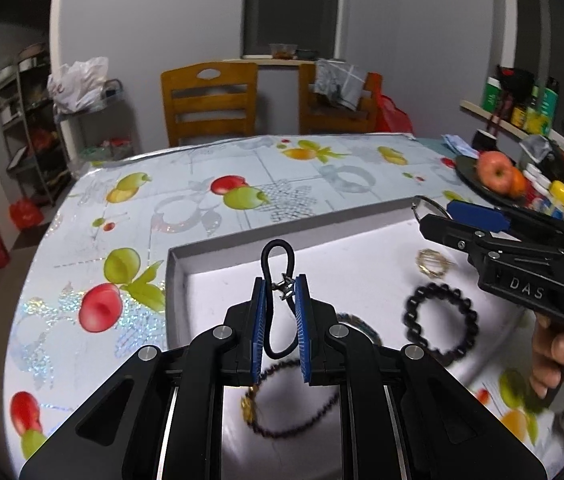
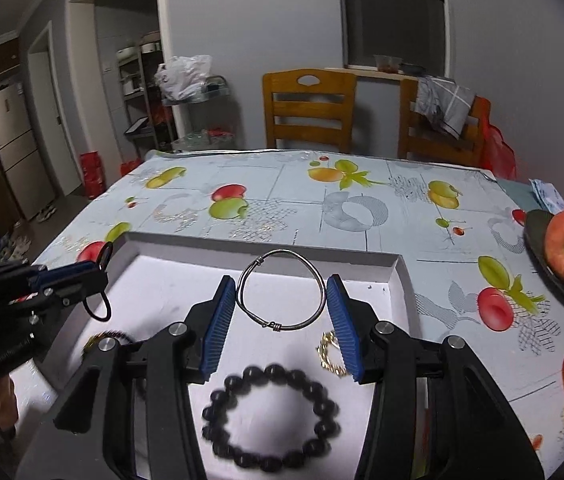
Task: Organize jewelry
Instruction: 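Open the right tool over the tray while the left tool releases the black cord bracelet, then move both tools back from the tray to the jewelry pile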
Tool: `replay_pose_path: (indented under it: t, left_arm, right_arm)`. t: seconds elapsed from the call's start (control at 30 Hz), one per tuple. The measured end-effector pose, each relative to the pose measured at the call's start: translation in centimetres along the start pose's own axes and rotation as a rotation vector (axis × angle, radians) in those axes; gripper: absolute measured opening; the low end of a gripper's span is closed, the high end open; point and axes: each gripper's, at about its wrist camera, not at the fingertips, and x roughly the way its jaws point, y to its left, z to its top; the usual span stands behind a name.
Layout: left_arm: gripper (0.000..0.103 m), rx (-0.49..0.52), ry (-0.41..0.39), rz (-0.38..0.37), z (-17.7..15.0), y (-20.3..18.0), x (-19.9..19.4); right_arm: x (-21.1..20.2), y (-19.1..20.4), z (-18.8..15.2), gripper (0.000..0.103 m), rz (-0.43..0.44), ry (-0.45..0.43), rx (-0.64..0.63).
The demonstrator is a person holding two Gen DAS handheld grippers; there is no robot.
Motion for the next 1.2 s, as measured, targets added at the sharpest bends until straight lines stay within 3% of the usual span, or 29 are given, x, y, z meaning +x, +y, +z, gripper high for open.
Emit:
replay_pose_path:
  t: [0.3, 0.57, 0.7, 0.83, 1.0, 1.07, 1.2]
  left_arm:
    - [0.015, -0.012, 0.077, 0.023, -0.1, 0.2, 3.2]
    - [0.015, -0.02, 0.194, 0.012, -0.1, 0.6, 5.1]
    - [0.016, -0.019, 0.198, 0.005, -0.2, 0.7, 5.1]
    - [0.034, -0.018, 0.175, 0.019, -0.1, 0.6, 4.7]
    - [0.045, -0.015, 0.157, 0.014, -0.1, 0.5, 4.3]
    - [0.058, -0.017, 0.136, 0.011, -0.1, 0.5, 3.8]
    - [0.065, -0.013, 0.109, 0.01, -0.2, 0.4, 2.6]
  right_arm:
    - [3.9, 1.2, 0.0, 0.047, -0.014, 0.135, -0.006]
    - [5.9, 1.9, 0.2, 0.047, -0.017, 0.259, -0.03]
    - [6.5, 2.1, 0.3, 0.047, -0.035, 0.294, -0.046]
    - [6.4, 2.1, 0.3, 0.048, -0.034, 0.29, -0.046]
    - [5.8, 2.0, 0.3, 0.055, -0.03, 0.263, -0.042]
    - [5.3, 2.0, 0.2, 0.056, -0.029, 0.242, -0.046]
    - [3.8, 1.6, 0.2, 0.056, -0.028, 0.203, -0.041]
